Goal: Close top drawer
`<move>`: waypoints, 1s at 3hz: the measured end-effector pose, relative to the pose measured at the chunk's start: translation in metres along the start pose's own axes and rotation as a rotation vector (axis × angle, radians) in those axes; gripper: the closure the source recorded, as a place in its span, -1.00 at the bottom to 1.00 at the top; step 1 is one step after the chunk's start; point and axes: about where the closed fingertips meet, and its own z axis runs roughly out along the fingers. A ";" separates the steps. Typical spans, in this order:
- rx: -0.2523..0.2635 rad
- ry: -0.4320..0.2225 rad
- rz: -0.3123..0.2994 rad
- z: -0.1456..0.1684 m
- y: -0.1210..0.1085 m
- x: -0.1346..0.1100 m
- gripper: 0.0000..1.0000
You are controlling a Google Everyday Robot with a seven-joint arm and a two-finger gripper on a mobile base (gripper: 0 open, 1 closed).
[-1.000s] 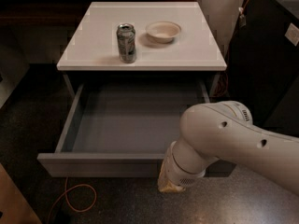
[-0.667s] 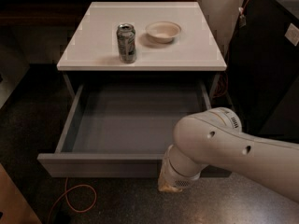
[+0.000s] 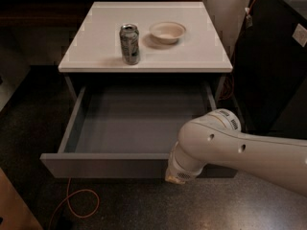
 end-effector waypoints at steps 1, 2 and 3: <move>0.036 -0.014 0.039 0.007 -0.021 0.000 1.00; 0.071 -0.034 0.064 0.009 -0.043 -0.002 1.00; 0.113 -0.061 0.083 0.009 -0.073 -0.008 1.00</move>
Offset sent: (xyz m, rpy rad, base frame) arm 0.0728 -0.0085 -0.0035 0.0533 -0.0984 -0.1184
